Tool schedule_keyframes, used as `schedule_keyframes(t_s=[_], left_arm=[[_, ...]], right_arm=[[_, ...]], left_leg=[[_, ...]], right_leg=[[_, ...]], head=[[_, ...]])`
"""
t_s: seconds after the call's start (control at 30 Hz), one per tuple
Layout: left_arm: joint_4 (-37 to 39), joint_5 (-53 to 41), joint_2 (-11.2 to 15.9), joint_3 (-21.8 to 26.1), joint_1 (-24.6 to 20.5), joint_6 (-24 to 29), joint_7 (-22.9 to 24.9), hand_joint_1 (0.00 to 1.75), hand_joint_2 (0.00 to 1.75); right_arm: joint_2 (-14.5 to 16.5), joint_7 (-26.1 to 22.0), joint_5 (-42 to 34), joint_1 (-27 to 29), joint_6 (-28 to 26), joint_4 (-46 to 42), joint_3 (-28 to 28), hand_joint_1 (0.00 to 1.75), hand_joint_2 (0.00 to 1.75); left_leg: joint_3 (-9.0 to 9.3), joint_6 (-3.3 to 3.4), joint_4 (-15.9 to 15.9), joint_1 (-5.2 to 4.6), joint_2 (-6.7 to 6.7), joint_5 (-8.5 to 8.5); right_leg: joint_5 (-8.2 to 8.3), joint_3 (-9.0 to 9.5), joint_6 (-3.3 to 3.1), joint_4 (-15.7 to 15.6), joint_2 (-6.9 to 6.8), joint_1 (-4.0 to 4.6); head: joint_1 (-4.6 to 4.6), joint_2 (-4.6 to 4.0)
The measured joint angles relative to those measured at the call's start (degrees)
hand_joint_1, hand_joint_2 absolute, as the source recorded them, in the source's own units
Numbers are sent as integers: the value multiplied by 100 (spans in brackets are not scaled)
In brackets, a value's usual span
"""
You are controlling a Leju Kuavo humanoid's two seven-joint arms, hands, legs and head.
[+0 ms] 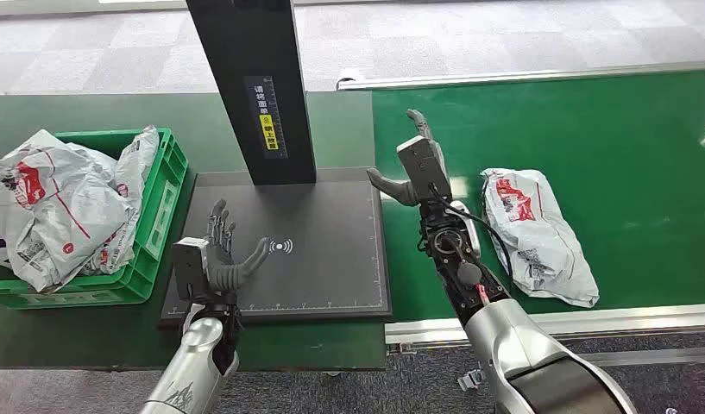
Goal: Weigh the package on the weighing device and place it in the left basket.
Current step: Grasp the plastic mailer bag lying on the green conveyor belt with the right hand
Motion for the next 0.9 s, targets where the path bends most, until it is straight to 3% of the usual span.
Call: schedule_keyframes(t_s=[0.1, 0.23, 0.4, 0.47, 0.63, 0.73, 0.8, 0.9], left_arm=[[-41, -35, 2, 13, 28, -10, 32, 0, 175], [-65, -81, 5, 21, 112, -27, 48, 0, 175], [-67, -36, 3, 22, 161, -5, 57, 0, 175], [-69, -34, -3, 22, 187, -2, 73, 0, 175], [-72, -73, -19, 21, 202, 54, 104, 0, 175], [-70, -155, -28, 11, 203, 126, 160, 0, 175], [-70, -171, -33, 5, 204, 135, 196, 0, 175], [-68, -260, -41, 5, 207, 201, 250, 0, 175]], right_arm=[[-140, 145, 295, 110, -334, -102, -108, 0, 175], [-438, 624, 1459, 373, -1442, -221, -424, 0, 175], [-689, 1251, 3035, 595, -1731, -290, -1101, 0, 175], [-740, 1330, 3337, 642, -1758, -309, -1408, 0, 175], [-804, 1545, 3497, 711, -1746, -315, -1835, 0, 175], [-843, 2142, 3914, 736, -1612, -306, -1982, 0, 175], [-892, 2757, 4420, 749, -1269, -279, -2041, 0, 175], [-965, 3551, 5152, 760, -128, -192, -2092, 0, 175]], left_leg=[[-1, 0, 0, 0, -9, 0], [-5, 1, 0, 0, -11, -1], [-5, 1, 1, 0, -11, -1], [-5, 1, 0, 0, -10, -1], [-4, 1, 0, 0, -6, -1], [-4, 1, 0, 0, -8, -1], [-5, 1, 0, 0, -8, -1], [-5, 1, 0, 0, -7, -1]], right_leg=[[-1, 1, 0, 0, -7, 0], [-1, 1, 1, -1, -11, 0], [-1, 1, 1, -1, -11, -1], [-1, 1, 1, -1, -11, 0], [-1, 1, 1, -1, -10, 0], [-1, 1, 1, -1, -11, 0], [-1, 1, 1, -1, -11, 0], [-1, 1, 1, -1, -11, -1]], head=[[1, 0], [1, 0], [0, -1], [0, -1], [1, 0], [0, 0], [1, 0], [1, 0]])
